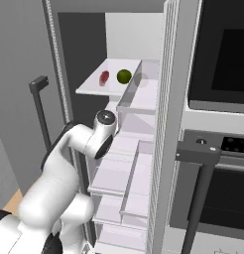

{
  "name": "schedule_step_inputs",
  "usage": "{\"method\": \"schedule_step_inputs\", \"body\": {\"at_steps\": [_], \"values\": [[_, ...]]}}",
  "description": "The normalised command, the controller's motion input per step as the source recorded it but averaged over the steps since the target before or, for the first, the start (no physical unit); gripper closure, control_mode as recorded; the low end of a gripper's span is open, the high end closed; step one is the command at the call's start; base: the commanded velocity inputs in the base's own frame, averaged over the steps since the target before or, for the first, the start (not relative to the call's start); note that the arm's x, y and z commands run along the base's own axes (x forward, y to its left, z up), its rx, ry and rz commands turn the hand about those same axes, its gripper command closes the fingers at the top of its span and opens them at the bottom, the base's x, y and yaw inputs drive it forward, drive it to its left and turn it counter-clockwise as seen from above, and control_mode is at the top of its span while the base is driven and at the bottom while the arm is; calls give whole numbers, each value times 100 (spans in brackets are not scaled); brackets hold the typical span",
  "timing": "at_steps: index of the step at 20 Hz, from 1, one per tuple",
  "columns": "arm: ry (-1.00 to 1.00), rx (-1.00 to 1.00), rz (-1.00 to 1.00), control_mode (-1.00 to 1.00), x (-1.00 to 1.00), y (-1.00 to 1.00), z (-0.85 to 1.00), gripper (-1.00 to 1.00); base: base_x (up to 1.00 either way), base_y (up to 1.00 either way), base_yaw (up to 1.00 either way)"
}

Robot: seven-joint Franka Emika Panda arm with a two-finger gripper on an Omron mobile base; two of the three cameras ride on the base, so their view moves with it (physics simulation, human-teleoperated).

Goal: Place one lime and one steak in each tupperware on the nearby counter, to pack two identical lunches.

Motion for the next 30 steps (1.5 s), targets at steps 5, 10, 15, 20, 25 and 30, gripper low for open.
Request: {"method": "schedule_step_inputs", "body": {"at_steps": [5,10,15,20,25,30], "values": [[-6,-3,29,-100,42,0,0,-100,0,0,0],[-5,-1,17,-100,25,20,0,-100,0,0,0],[-3,0,10,-100,22,8,0,-100,0,0,0],[-2,0,1,-100,36,0,-7,-100,0,0,0],[0,0,0,-100,37,0,-16,-100,0,0,0],[0,0,0,-100,27,0,-15,-100,0,0,0]]}}
